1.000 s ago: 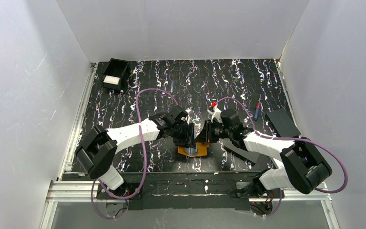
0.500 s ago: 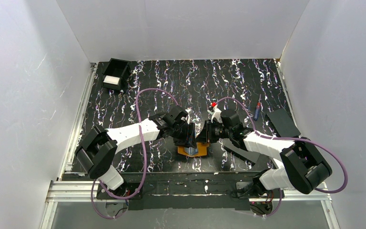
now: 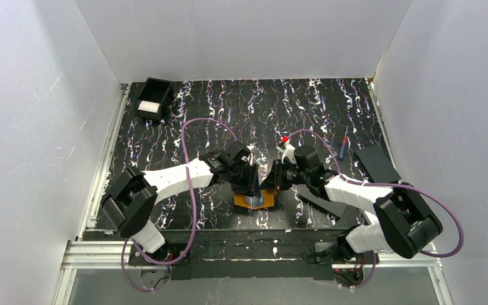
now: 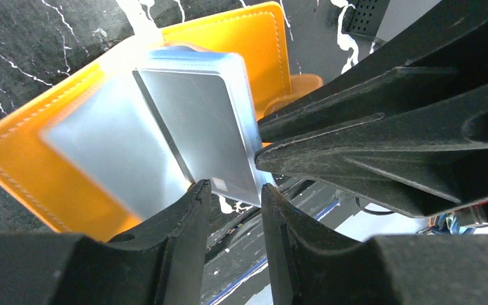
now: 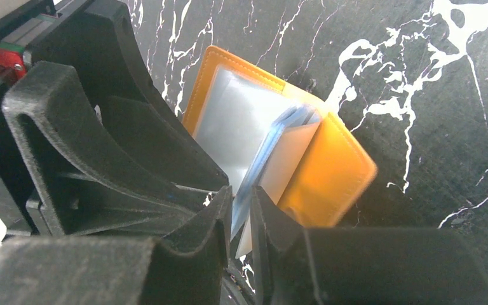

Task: Put the credit cards into the card holder
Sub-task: Open the card holder.

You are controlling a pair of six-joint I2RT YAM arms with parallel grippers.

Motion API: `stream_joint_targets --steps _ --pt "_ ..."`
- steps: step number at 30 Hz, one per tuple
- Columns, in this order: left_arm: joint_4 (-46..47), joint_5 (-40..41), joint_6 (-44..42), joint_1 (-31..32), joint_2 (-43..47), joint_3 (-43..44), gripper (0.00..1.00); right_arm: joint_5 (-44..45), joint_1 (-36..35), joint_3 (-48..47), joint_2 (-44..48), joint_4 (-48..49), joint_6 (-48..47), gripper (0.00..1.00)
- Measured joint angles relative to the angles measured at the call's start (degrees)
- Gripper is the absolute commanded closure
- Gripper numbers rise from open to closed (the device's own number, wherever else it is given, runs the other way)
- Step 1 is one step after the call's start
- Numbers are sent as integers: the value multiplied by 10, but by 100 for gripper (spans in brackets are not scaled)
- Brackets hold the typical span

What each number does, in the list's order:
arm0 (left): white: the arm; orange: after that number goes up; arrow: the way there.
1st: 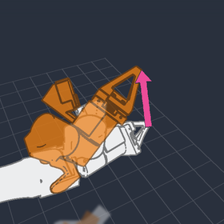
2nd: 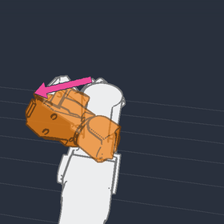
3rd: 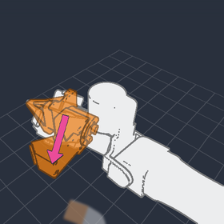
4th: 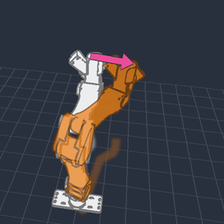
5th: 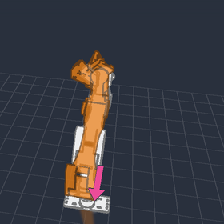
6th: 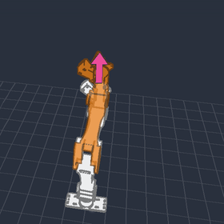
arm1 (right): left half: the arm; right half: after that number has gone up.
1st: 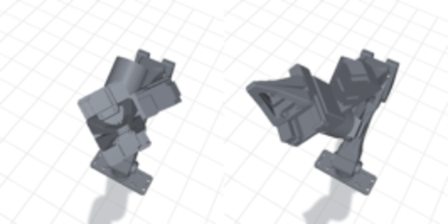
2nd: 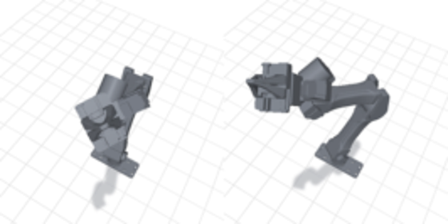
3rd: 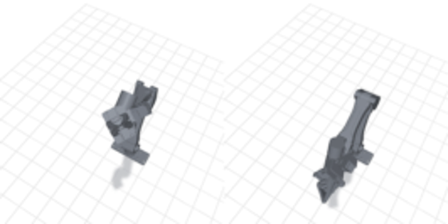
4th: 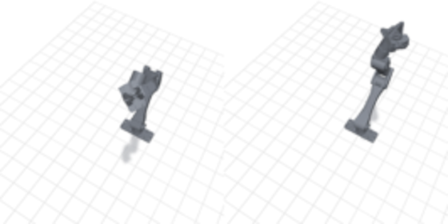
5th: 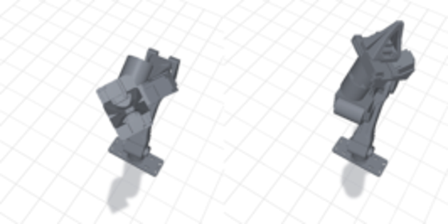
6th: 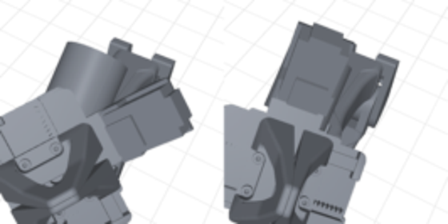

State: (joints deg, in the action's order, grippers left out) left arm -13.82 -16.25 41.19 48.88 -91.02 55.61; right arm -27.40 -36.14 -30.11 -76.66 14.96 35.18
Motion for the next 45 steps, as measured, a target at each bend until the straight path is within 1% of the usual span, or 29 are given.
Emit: stream_joint_targets --steps 3,7,16,19,21,23,26,29,31,33,37,41,45 --pt "-1 5 2 0 0 -6 69 0 0 0 0 -3 -1 70" --pt "-8 11 2 0 0 -9 71 1 0 0 0 -11 -4 63" --pt "-11 25 4 0 0 -26 73 4 0 0 1 -20 -10 62" --pt "-12 31 4 0 0 -28 67 8 0 0 1 -21 -10 61" --pt "-11 33 4 0 0 -28 62 16 0 0 1 -24 -9 59" --pt "-10 34 3 0 1 -28 61 23 0 0 1 -31 -7 58" --pt "-6 36 3 0 8 -33 65 30 0 0 0 -31 8 60" --pt "-6 44 1 0 11 -33 70 31 0 0 -7 -24 33 67" --pt "-9 52 0 0 9 -33 72 31 0 1 -15 -22 50 67" --pt "-8 62 1 -2 4 -35 75 33 0 8 -20 -15 67 66" --pt "9 71 12 -11 -6 -62 78 37 0 21 -24 -14 89 59" --pt "38 56 31 -20 -6 -82 81 39 0 29 -33 -9 105 59" --pt "54 48 41 -23 -6 -92 83 37 0 29 -48 7 116 60"
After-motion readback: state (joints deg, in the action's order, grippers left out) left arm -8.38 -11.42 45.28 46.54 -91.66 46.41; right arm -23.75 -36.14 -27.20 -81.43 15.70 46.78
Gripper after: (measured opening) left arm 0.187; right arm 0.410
